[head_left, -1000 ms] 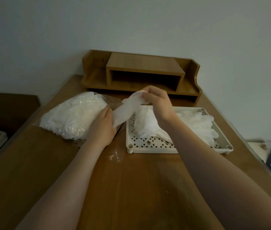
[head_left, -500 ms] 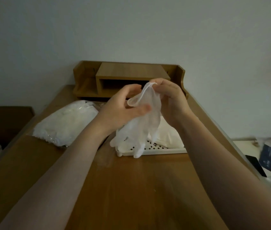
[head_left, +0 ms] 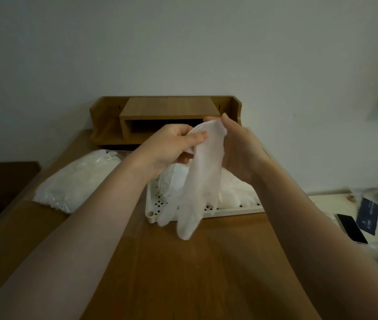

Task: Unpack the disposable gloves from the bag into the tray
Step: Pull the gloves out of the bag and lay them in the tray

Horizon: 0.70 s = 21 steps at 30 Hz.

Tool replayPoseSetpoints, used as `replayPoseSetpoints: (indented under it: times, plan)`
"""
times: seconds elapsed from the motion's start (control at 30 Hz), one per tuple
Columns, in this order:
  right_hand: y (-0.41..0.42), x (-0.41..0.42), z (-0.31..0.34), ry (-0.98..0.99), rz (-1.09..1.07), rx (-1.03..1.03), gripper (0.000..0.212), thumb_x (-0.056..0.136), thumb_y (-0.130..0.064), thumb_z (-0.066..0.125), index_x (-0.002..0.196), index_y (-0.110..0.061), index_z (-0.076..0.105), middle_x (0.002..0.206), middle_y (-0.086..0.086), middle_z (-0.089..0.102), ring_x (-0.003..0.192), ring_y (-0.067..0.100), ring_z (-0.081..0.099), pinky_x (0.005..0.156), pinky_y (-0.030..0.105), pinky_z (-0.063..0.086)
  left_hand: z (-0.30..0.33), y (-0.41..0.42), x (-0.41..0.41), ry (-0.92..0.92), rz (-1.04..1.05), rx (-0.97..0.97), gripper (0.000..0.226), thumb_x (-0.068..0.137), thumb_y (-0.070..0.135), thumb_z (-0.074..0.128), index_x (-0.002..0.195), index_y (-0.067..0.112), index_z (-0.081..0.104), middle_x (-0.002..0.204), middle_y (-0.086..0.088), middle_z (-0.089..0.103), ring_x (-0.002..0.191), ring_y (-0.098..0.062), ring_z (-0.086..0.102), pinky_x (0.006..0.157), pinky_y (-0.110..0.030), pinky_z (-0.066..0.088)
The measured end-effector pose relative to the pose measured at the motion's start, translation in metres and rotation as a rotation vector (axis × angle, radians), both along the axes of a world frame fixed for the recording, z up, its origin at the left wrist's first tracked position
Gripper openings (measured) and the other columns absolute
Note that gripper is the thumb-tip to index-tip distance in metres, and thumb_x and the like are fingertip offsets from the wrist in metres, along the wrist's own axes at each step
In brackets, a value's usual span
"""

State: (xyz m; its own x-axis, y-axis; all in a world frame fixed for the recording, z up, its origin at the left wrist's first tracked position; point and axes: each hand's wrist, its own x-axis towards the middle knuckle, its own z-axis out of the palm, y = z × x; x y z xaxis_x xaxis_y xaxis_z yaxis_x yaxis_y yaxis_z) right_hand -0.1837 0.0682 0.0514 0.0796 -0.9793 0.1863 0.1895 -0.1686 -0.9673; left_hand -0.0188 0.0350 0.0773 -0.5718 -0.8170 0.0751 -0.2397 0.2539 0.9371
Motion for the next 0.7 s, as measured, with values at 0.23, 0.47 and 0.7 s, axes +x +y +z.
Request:
replayPoseSetpoints:
  times: [0.23,0.47,0.7]
  plan:
    - [0.009,-0.006,-0.013,0.358,-0.132,0.023,0.029,0.088,-0.028,0.062,0.108,-0.007,0.062,0.101,0.011,0.065,0.095,0.028,0.066,0.087,0.042,0.055,-0.002,-0.006,-0.012,0.101,0.219,-0.174,0.024,0.096,0.037,0.049,0.084,0.017,0.056,0.077,0.004,0.058,0.062,-0.003,0.053,0.064,-0.022,0.043]
    - [0.014,-0.036,-0.022,0.128,-0.047,0.146,0.025,0.082,-0.032,0.060,0.087,-0.008,0.057,0.081,0.003,0.063,0.071,0.017,0.062,0.067,0.027,0.054,-0.014,-0.021,-0.014,0.238,0.229,-0.088,0.030,0.094,0.039,0.052,0.076,0.016,0.057,0.083,-0.002,0.059,0.084,-0.018,0.056,0.085,-0.040,0.048]
    - [0.011,-0.063,-0.031,0.246,-0.139,0.242,0.027,0.090,-0.036,0.057,0.090,-0.011,0.066,0.083,0.004,0.069,0.070,0.016,0.067,0.064,0.029,0.055,-0.030,-0.035,-0.029,0.137,0.239,-0.062,0.020,0.096,0.030,0.052,0.086,0.016,0.064,0.081,-0.005,0.060,0.074,-0.016,0.056,0.070,-0.028,0.046]
